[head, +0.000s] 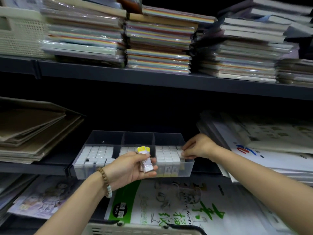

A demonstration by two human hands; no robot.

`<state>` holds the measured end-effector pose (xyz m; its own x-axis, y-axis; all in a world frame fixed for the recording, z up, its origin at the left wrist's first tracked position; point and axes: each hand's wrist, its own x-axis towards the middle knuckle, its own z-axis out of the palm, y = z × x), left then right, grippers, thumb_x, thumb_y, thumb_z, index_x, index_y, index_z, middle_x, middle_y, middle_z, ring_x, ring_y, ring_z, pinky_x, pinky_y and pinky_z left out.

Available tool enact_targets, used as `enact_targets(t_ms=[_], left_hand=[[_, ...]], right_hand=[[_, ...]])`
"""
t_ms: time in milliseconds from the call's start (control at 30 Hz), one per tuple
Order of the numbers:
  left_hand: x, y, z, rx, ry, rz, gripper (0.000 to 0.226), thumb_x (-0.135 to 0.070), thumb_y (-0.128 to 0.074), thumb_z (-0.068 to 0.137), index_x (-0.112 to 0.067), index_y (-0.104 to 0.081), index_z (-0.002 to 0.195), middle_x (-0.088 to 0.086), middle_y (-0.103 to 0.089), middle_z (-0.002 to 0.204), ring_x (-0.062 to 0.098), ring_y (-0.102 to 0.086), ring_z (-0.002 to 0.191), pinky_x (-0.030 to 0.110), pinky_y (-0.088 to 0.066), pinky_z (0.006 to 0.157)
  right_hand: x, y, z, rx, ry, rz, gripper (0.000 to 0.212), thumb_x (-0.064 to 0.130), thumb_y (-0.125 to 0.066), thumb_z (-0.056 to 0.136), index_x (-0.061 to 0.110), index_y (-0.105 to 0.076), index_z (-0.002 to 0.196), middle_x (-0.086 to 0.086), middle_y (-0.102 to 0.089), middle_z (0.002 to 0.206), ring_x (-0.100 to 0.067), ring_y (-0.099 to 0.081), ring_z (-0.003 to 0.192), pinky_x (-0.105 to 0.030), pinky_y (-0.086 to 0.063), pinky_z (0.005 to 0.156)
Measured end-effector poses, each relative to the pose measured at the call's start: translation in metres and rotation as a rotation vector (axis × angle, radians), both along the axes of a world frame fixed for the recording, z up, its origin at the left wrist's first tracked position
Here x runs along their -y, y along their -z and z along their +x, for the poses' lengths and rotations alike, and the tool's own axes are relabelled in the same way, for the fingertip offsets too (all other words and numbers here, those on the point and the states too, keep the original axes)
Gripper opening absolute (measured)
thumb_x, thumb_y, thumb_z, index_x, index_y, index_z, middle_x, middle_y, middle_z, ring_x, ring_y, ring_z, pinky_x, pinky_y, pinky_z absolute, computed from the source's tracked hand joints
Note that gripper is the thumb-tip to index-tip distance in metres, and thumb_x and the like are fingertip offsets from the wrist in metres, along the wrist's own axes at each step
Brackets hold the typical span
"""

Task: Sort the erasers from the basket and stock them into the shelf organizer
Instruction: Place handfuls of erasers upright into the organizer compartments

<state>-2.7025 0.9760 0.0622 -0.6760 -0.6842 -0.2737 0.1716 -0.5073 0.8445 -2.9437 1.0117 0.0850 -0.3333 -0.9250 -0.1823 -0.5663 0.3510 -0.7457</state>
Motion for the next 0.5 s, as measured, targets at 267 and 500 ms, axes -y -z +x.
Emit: enact_targets(t_ms=[267,500], left_hand=[[-0.007,-0.001,0.003,0.042,-0.026,-0.232,0.044,-0.026,-0.071,0.07,-0.012,-0.065,0.111,0.004,-0.074,0.098,0.024,-0.07,0.094,0.026,-0.058,0.068],[-0.011,-0.008,0.002,0.035,-0.135,-0.482,0.042,-0.04,-0.067,0.07,-0.02,-0.064,0.106,-0.005,-0.073,0.095,0.006,-0.067,0.088,0.018,-0.051,0.077]], right_hand=[[-0.017,-0.014,0.008,0.003,-0.003,-0.094,0.022,0.014,-0.066,0.086,0.003,-0.066,0.105,-0.011,-0.068,0.09,-0.014,-0.065,0.071,-0.019,-0.056,0.058],[-0.05,-0.023,0.066,0.44,-0.216,-0.196,0.024,0.036,-0.057,0.09,0.02,-0.068,0.105,0.003,-0.073,0.101,-0.014,-0.07,0.09,-0.022,-0.056,0.068]])
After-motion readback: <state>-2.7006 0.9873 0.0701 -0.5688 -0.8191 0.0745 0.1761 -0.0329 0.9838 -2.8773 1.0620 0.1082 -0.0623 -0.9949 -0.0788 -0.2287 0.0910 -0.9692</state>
